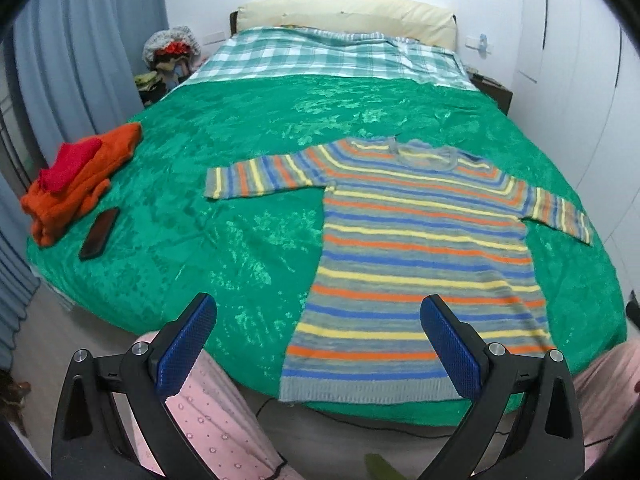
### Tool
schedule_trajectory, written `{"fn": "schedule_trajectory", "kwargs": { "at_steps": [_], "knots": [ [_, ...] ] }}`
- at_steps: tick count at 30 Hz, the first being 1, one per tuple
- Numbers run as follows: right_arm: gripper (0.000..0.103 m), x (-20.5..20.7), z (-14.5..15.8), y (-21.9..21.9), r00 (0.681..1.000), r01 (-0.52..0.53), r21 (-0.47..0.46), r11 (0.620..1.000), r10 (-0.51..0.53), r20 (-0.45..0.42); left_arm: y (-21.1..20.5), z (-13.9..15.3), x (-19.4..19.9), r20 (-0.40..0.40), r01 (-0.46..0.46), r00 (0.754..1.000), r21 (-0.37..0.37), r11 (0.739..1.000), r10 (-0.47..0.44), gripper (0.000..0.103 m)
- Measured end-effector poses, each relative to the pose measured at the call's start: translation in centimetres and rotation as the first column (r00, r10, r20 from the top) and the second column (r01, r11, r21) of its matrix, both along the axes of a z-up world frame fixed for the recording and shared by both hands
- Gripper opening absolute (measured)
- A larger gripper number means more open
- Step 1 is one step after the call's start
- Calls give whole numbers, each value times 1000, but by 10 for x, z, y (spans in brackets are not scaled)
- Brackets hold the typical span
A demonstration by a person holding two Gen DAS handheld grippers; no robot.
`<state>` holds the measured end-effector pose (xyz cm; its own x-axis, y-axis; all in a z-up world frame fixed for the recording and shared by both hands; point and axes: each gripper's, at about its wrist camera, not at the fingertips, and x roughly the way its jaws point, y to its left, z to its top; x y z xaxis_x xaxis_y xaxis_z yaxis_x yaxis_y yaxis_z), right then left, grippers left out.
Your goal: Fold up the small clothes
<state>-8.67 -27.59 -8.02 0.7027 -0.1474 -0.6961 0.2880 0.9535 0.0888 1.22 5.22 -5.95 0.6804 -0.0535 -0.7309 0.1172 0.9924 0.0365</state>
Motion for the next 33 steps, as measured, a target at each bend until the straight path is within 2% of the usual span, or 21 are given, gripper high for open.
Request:
{"fn": "schedule_trajectory", "kwargs": {
  "at_steps": [2, 4, 7, 10, 16, 19, 22, 24, 33],
  "knots": [
    [103, 10, -7, 5, 998, -39, -45, 998, 37, -47, -5, 0, 6, -4, -7, 1000, 9, 1000, 7, 102],
    [103, 16, -13, 6, 996, -77, 1, 997, 77, -46, -9, 0, 14, -29, -16, 999, 0, 1000, 16, 102],
    [103, 21, -14, 2, 997, -79, 78, 994, 79, 6, -11, -1, 23, -56, -20, 998, -15, 1000, 19, 102],
    [103, 29, -17, 1, 998, -62, 90, 994, 62, 5, -15, -2, 30, -59, -24, 998, 8, 1000, 24, 102],
    [103, 47, -23, 2, 998, -64, 89, 994, 66, -22, -39, -10, 33, -20, 63, 998, 99, 993, -62, 102],
    [103, 57, -24, -1, 998, -55, 120, 991, 58, -27, -52, -18, 36, -38, 102, 994, 99, 990, -99, 101],
    [103, 66, -22, 0, 998, -56, 123, 991, 59, -26, -61, -26, 42, -101, 130, 987, 79, 988, -122, 101],
    [103, 71, -20, 2, 997, -64, 121, 991, 68, -24, -65, -28, 44, -115, 145, 984, 66, 987, -136, 101],
    [103, 88, -26, 11, 994, -92, 129, 987, 99, -50, -71, -27, 48, -94, 128, 988, 103, 986, -119, 102]
  ]
}}
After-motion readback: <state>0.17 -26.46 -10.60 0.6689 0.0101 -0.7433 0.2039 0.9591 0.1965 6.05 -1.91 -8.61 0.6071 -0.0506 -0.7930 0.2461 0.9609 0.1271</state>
